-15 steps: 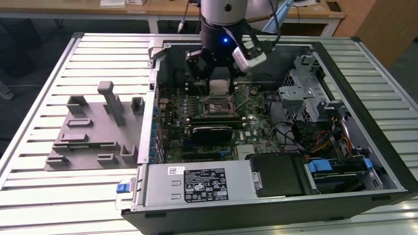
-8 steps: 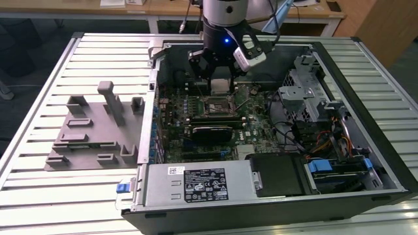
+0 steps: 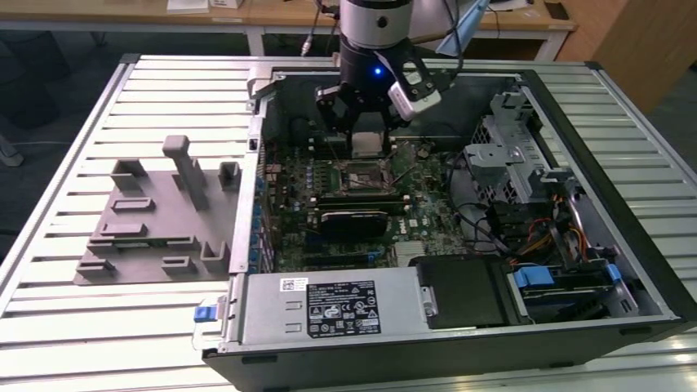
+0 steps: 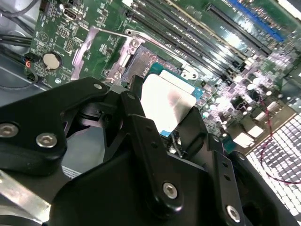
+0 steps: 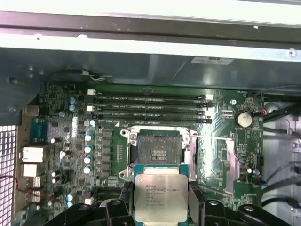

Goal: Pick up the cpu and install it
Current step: 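Pick up the cpu and move it towards the insertion slot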

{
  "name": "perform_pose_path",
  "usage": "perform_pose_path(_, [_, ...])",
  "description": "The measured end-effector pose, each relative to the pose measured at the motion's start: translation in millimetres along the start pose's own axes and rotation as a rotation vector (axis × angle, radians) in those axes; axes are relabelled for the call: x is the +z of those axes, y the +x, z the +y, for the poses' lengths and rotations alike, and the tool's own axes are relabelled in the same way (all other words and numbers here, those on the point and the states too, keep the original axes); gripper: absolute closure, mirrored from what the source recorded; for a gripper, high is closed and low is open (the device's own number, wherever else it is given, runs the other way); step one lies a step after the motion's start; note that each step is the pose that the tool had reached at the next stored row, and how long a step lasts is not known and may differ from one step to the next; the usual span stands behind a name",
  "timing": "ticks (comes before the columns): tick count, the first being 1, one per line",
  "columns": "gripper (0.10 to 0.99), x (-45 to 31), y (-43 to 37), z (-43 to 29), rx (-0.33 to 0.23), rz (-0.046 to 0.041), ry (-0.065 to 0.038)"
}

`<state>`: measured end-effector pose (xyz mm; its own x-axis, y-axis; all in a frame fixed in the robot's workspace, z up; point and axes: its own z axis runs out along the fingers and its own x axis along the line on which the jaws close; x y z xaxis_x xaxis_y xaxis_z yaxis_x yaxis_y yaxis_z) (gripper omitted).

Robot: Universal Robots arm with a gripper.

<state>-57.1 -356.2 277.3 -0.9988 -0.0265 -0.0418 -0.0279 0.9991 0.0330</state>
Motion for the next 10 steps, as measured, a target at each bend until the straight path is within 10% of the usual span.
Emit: perform_pose_path(10, [0.541, 15.9, 0.0, 2.1, 0.0, 0.0035, 0.007])
